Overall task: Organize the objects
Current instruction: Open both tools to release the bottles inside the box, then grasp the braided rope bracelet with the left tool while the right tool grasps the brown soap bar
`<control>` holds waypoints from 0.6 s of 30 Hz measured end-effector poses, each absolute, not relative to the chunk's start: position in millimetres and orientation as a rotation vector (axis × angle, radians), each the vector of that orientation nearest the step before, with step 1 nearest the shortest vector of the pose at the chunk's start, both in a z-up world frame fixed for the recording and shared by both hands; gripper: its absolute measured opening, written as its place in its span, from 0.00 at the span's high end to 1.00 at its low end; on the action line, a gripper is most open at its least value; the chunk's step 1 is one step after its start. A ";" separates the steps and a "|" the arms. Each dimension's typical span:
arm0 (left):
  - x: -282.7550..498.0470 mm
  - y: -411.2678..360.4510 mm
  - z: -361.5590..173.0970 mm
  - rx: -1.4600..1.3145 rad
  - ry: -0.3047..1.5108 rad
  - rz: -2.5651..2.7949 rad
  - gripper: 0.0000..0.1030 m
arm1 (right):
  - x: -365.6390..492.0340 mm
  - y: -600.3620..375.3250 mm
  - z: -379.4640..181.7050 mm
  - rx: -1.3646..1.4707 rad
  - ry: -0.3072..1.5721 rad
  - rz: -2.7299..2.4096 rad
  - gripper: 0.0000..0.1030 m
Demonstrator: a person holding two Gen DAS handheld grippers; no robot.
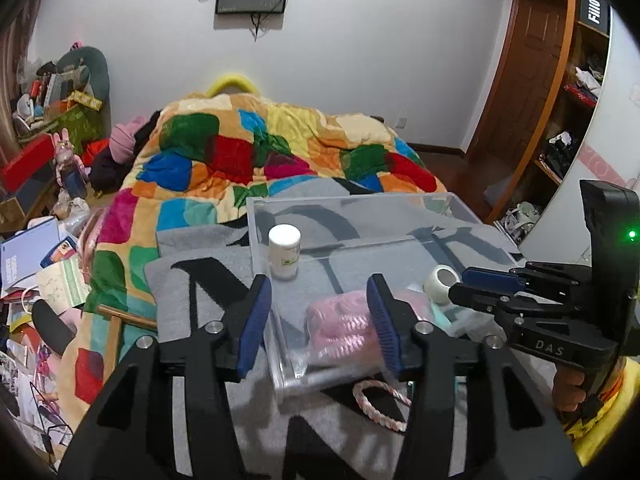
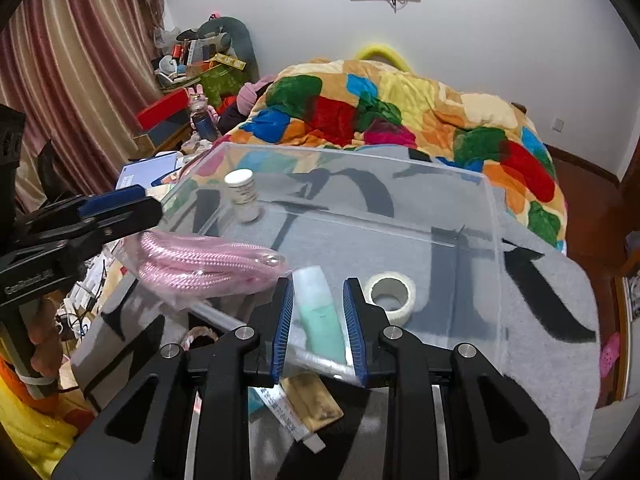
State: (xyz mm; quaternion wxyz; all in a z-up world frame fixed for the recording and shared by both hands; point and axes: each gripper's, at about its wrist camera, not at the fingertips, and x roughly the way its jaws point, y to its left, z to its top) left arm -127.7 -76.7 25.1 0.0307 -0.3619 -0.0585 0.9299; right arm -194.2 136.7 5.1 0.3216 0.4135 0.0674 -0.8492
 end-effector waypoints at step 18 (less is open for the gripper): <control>-75.4 -25.9 -25.0 -1.226 -0.052 2.744 0.42 | -130.2 155.9 -11.0 1.008 0.353 -2.280 0.63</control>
